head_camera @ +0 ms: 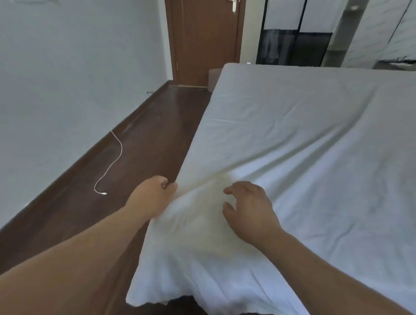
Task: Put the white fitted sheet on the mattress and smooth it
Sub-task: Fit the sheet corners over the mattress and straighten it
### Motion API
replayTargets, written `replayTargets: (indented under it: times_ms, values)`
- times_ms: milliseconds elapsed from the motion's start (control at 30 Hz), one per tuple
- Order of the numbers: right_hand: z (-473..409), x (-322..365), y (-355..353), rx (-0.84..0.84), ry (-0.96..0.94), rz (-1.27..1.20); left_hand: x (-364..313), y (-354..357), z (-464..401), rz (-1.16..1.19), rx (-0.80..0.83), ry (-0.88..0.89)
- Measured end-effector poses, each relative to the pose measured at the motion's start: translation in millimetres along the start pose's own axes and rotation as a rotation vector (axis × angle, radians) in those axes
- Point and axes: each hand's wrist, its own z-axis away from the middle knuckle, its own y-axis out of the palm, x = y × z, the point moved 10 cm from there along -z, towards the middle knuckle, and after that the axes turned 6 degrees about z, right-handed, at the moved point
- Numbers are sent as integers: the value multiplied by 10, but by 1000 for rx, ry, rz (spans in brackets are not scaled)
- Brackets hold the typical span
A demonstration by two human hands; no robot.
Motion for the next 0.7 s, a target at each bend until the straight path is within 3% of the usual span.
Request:
replayTargets:
  times_ms: [167,367,467,533,600,700]
  values:
    - [-701,-226,211,167,210,101,-188,482,-776,-165,144,-43]
    - [-614,-67,371,399,268,156,-218,368,-985,-338,212,20]
    - [-322,83,308,593,324,90,-210,133,-1020,-370,244,-65]
    - [-185,164,19,686,405,20,-230,-24,-1008,-377,368,-220]
    - [-155,251,-412,693,455,-20,-399,-205,-955,-389,475,-263]
    - [-304,234,-1159,621,552,-71,-1182,-525,-959,-363,603,-33]
